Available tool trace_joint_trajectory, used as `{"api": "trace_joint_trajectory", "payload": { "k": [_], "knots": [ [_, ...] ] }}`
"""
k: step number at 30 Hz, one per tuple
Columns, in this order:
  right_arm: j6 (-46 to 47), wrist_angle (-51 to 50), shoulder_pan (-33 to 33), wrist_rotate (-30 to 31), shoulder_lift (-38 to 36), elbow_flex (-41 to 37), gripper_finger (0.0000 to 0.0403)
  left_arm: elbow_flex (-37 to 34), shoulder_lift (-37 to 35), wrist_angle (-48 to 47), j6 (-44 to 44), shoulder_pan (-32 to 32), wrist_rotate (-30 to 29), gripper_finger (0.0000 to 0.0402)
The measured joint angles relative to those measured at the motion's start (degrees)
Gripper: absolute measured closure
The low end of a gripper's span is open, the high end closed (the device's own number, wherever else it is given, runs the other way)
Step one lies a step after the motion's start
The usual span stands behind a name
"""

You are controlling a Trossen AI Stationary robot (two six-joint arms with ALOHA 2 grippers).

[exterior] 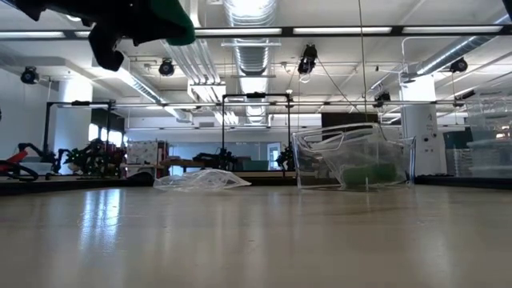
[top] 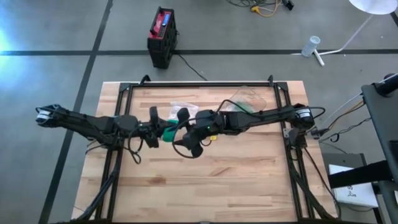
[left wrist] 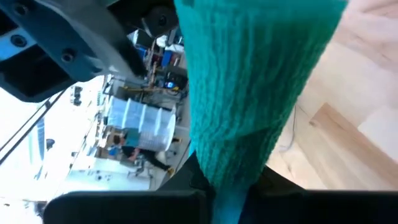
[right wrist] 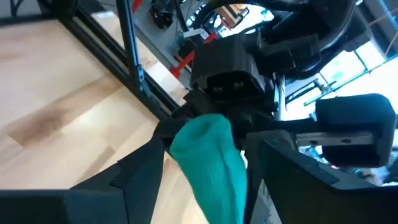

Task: Roll bandage
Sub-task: Roll the dark green bandage

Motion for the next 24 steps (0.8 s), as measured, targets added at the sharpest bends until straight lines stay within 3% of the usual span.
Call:
{"api": "trace_joint_trajectory", "payload": {
  "k": [5,11,24],
  "knots": [
    [-6.49,1.26,0.00,2.96,2.02,-0.02,0.0153,0.00,0.00,0.59,0.47,-0.01,-1.12,0.0387],
    [-9.62,2.57,0.02,8.27,3.73,0.38,0.0182,0.00,0.00,0.24,0.33,0.02,-1.88,0.0387],
    [-4.77,3.81,0.02,8.85,3.75,1.02,0.0324,0.00,0.00,0.21,-1.67,-0.15,-1.79,0.0387]
  ]
}}
